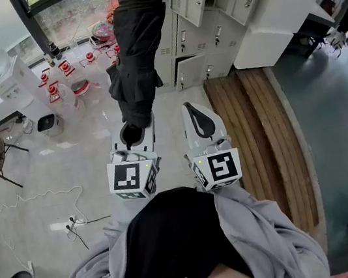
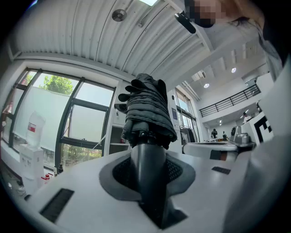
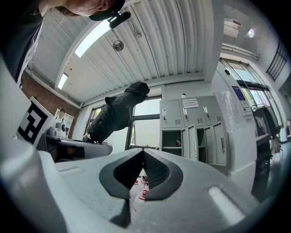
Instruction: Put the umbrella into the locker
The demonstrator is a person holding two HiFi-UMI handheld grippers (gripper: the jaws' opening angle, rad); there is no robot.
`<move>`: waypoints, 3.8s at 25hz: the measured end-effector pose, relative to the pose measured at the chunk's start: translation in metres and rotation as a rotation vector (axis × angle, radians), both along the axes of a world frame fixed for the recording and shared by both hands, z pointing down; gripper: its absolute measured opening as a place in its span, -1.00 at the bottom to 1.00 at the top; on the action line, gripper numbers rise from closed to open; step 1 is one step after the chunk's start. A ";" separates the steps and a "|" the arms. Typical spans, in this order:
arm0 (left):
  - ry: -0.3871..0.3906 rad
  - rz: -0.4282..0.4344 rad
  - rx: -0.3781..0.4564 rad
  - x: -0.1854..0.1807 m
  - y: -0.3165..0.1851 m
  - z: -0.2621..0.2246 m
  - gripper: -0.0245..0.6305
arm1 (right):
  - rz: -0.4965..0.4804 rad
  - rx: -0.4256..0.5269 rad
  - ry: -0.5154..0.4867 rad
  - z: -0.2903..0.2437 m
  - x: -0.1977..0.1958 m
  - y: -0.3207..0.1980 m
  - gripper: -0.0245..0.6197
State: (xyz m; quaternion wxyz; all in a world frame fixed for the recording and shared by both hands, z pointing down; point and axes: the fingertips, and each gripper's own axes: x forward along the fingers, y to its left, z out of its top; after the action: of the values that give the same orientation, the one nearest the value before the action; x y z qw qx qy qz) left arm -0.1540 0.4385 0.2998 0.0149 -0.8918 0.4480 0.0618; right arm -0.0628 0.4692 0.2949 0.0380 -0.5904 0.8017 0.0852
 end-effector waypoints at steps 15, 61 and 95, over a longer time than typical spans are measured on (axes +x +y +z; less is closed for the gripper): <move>-0.002 -0.013 -0.015 0.024 -0.026 0.007 -0.65 | -0.030 0.024 -0.036 -0.001 0.028 -0.027 -0.91; 0.027 0.124 -0.073 0.034 -0.405 0.030 -0.65 | 0.110 -0.068 -0.104 0.030 0.044 -0.402 -0.91; 0.034 0.106 -0.128 0.131 -0.602 0.052 -0.65 | -0.081 -0.126 -0.087 0.044 0.120 -0.651 -0.91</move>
State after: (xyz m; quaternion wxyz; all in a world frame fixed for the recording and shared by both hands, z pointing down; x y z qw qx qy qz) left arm -0.0229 -0.1636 0.3521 -0.0530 -0.9121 0.4036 0.0489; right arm 0.0570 -0.1813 0.3387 0.0389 -0.5619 0.8263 0.0072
